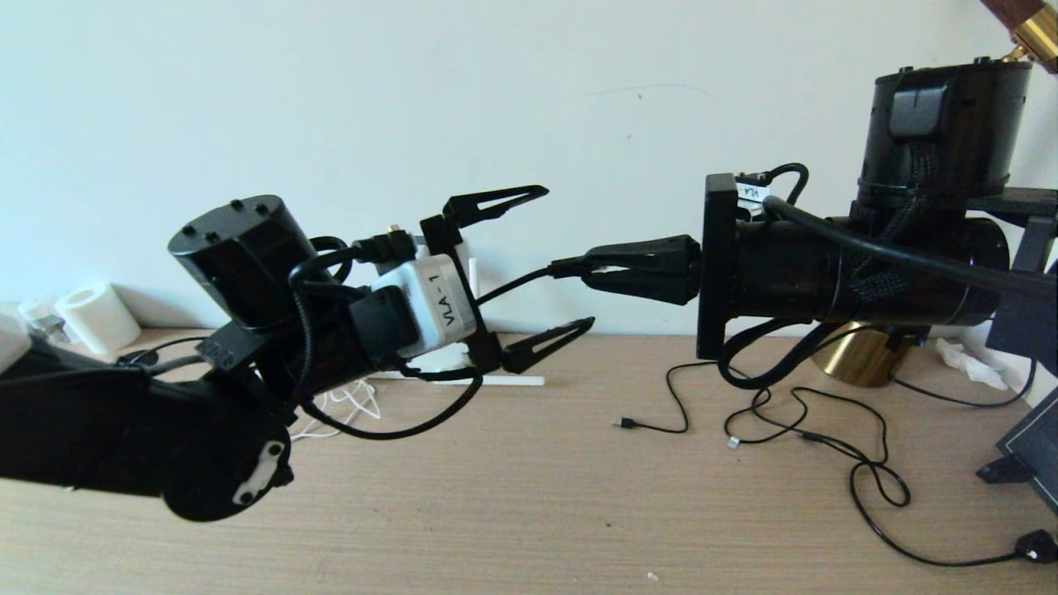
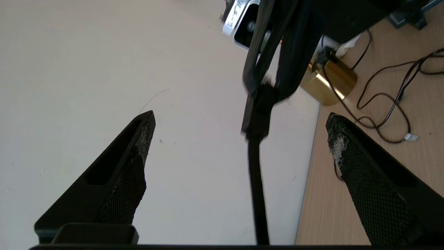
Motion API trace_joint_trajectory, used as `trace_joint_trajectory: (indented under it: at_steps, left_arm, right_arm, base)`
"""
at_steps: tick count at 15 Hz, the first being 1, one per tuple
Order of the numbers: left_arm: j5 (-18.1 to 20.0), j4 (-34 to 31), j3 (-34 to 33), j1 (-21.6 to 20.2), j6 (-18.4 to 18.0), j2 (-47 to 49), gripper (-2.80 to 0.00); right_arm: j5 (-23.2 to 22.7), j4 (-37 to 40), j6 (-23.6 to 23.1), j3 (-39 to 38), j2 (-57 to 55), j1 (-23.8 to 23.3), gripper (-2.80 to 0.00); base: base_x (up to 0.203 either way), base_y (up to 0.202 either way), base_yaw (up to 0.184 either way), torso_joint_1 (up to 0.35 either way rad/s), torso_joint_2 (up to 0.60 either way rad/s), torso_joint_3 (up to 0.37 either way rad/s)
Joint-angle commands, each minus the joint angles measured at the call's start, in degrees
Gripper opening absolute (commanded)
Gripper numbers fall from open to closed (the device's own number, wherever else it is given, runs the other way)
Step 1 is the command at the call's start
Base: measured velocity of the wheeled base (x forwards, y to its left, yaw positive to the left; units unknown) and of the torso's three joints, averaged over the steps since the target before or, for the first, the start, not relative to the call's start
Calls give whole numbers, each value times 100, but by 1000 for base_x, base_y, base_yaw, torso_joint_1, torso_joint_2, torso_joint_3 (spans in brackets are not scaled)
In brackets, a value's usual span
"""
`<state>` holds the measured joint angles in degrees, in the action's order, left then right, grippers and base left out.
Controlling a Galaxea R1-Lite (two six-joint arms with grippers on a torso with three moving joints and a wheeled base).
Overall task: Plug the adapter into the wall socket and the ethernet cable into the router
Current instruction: Hand it to the other hand
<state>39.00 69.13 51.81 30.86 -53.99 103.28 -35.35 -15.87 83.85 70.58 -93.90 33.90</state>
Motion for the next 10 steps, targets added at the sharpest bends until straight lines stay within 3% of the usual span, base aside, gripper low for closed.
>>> trace_joint_trajectory:
  at_steps: [1, 10]
  left_arm:
    - [20, 39, -38, 43, -32, -27, 0]
    - [11, 2, -461, 16, -120, -247, 0]
  right_arm:
    - [-16, -12, 44, -10, 0, 2, -280]
    - [-7, -1, 26, -71, 39, 2, -280]
  base:
    - [0, 0, 0, 0, 0, 0]
    - [0, 0, 0, 0, 0, 0]
